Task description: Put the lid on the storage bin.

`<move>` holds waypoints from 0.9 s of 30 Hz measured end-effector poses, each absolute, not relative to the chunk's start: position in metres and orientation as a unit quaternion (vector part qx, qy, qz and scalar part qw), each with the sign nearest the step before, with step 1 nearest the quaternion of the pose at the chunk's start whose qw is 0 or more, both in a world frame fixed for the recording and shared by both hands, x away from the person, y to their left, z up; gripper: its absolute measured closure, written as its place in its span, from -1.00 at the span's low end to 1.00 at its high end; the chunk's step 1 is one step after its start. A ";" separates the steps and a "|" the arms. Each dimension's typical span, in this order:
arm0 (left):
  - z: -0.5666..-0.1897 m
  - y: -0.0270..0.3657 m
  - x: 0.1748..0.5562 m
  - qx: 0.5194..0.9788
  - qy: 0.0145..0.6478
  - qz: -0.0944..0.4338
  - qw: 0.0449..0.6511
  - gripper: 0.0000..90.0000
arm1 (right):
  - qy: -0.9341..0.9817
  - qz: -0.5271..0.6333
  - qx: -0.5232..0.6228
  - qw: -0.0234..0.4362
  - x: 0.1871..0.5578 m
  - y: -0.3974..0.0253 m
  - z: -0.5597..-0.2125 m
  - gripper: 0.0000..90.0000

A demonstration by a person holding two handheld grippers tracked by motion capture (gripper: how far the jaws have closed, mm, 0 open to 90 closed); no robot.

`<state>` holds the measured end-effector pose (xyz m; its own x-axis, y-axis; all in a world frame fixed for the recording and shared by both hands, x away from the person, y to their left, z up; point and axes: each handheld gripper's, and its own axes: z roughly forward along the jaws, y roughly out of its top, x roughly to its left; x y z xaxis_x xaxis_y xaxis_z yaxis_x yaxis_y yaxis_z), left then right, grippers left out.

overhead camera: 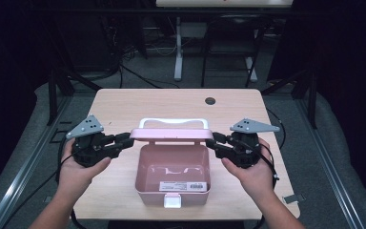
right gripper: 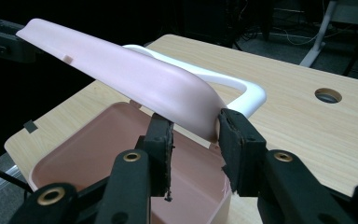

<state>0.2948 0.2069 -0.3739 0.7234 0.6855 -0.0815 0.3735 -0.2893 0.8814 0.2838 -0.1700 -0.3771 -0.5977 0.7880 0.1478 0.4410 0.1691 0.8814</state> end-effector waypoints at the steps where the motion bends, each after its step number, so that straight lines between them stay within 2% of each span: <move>1: -0.374 0.207 0.294 0.787 0.337 0.158 0.493 0.61 | 0.744 0.495 0.413 0.175 0.284 -0.170 -0.377 0.44; 27: -0.383 0.207 0.278 0.793 0.332 0.154 0.487 0.61 | 0.746 0.495 0.411 0.170 0.270 -0.175 -0.398 0.43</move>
<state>0.2777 0.2069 -0.3833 0.7317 0.6770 -0.0791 0.3769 -0.3052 0.8745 0.2695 -0.1747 -0.3983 -0.6047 0.7816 0.1531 0.4449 0.1721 0.8789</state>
